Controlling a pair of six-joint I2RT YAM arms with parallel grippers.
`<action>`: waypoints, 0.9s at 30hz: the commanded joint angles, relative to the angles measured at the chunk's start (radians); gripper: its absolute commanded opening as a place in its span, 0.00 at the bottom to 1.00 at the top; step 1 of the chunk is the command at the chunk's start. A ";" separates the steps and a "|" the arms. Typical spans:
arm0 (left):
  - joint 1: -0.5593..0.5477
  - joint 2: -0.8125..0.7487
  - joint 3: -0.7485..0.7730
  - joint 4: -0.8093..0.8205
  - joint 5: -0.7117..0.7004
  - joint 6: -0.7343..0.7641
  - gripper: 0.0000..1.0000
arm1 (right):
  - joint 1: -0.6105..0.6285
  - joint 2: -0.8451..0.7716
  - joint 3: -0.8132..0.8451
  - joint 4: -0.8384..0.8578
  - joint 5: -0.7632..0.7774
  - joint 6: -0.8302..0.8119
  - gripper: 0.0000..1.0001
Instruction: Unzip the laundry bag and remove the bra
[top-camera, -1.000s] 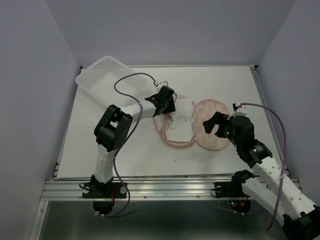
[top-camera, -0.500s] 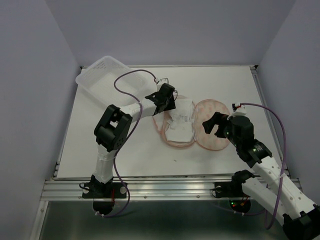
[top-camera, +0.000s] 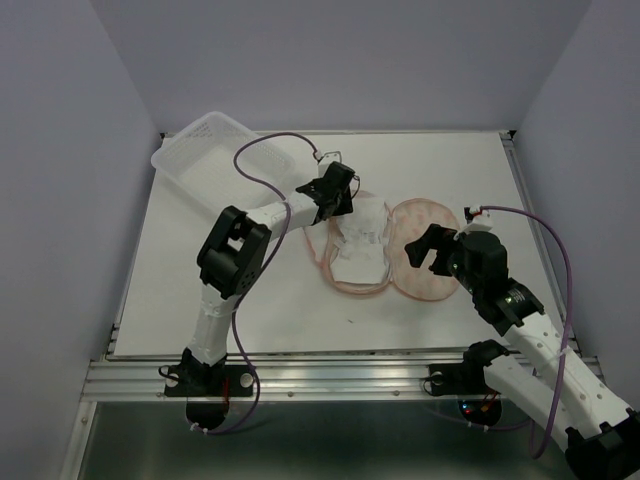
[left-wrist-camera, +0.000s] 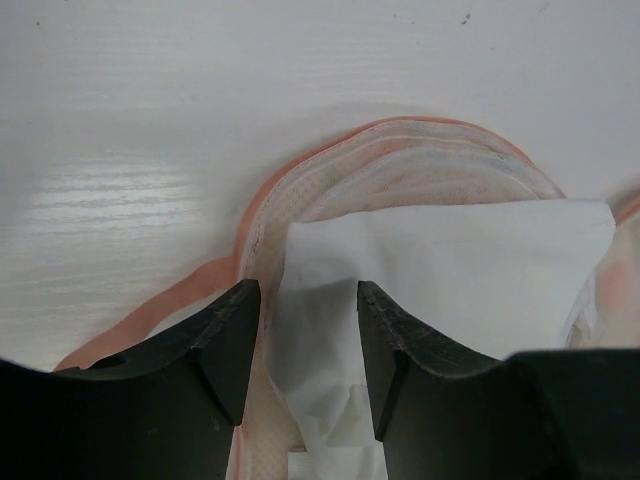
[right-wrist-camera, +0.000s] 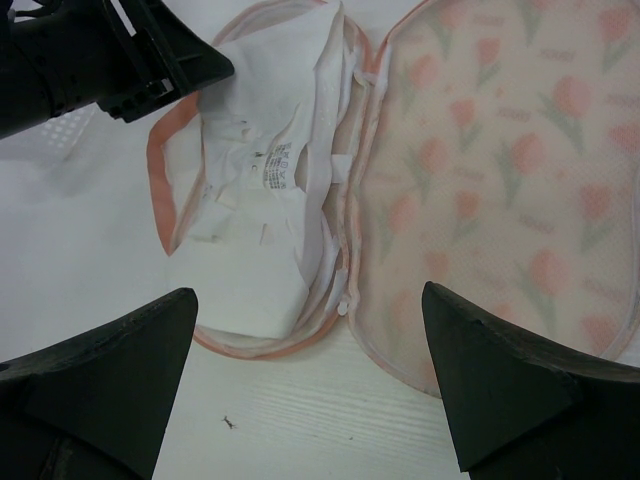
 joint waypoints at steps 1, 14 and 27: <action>0.000 0.011 0.061 -0.032 -0.039 0.029 0.54 | -0.005 -0.005 -0.007 0.058 -0.013 -0.014 1.00; -0.008 -0.051 0.056 -0.042 -0.059 0.048 0.17 | -0.005 -0.007 -0.009 0.063 -0.015 -0.014 1.00; -0.040 -0.196 0.007 -0.031 -0.077 0.072 0.00 | -0.005 -0.004 -0.004 0.064 -0.018 -0.012 1.00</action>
